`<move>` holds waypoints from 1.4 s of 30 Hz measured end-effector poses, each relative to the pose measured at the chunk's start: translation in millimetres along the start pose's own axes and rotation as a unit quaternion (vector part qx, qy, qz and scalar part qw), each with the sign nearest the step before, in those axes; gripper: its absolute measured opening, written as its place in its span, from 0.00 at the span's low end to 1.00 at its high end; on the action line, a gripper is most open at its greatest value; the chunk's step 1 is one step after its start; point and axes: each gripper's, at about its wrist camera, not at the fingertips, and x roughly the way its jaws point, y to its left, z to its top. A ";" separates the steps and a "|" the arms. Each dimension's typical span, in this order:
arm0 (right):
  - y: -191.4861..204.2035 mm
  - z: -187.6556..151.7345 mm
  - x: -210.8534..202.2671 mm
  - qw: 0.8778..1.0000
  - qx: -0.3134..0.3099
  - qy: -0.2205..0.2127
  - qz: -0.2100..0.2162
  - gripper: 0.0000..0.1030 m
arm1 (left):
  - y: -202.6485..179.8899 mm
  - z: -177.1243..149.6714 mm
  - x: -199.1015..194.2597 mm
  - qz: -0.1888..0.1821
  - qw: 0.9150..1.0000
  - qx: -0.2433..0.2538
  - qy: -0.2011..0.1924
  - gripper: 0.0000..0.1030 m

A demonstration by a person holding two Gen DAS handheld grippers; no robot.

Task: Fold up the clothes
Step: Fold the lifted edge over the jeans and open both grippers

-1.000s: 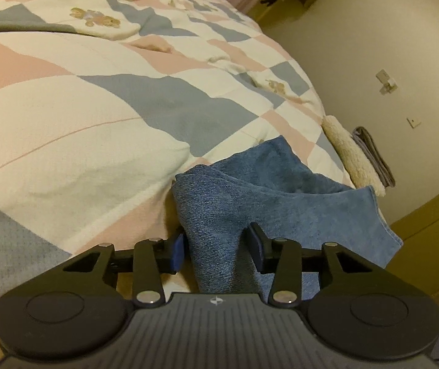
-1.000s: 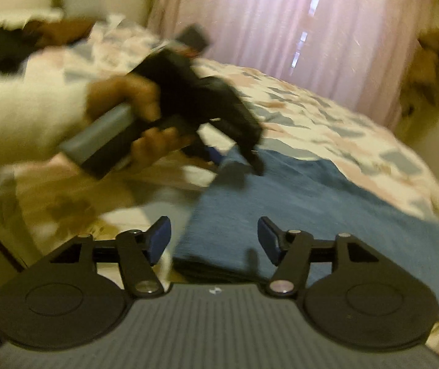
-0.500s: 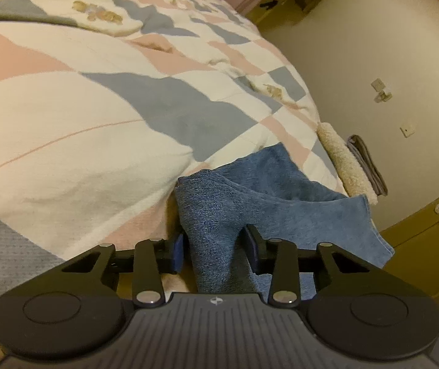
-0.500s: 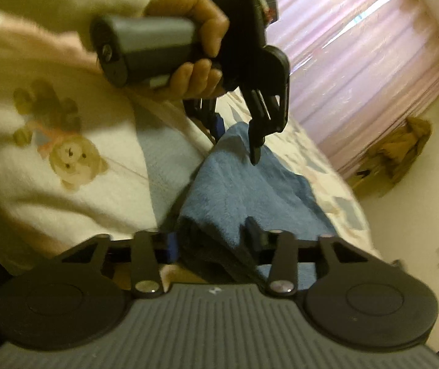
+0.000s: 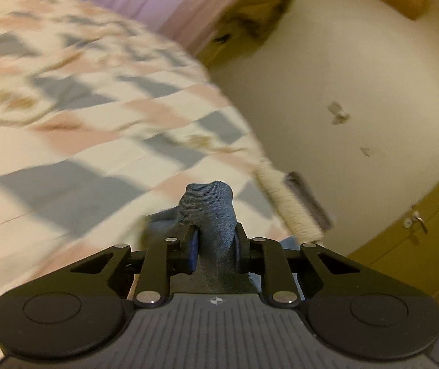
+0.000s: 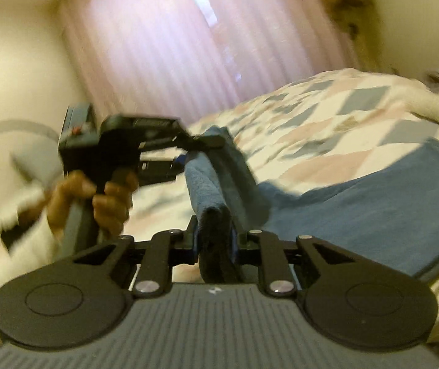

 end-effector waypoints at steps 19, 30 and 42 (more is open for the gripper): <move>-278.0 -3.6 -45.0 0.942 0.313 -0.085 -0.084 0.14 | -150.0 -44.6 260.6 -0.034 0.988 0.113 0.100 0.36; -278.3 2.8 -44.6 0.942 0.293 -0.109 -0.121 0.12 | -158.6 -62.9 245.9 0.035 0.974 0.200 0.099 0.39; -280.8 -9.9 -48.2 0.924 0.314 -0.123 -0.178 0.11 | -184.9 -69.3 296.3 -0.003 0.953 0.273 0.129 0.30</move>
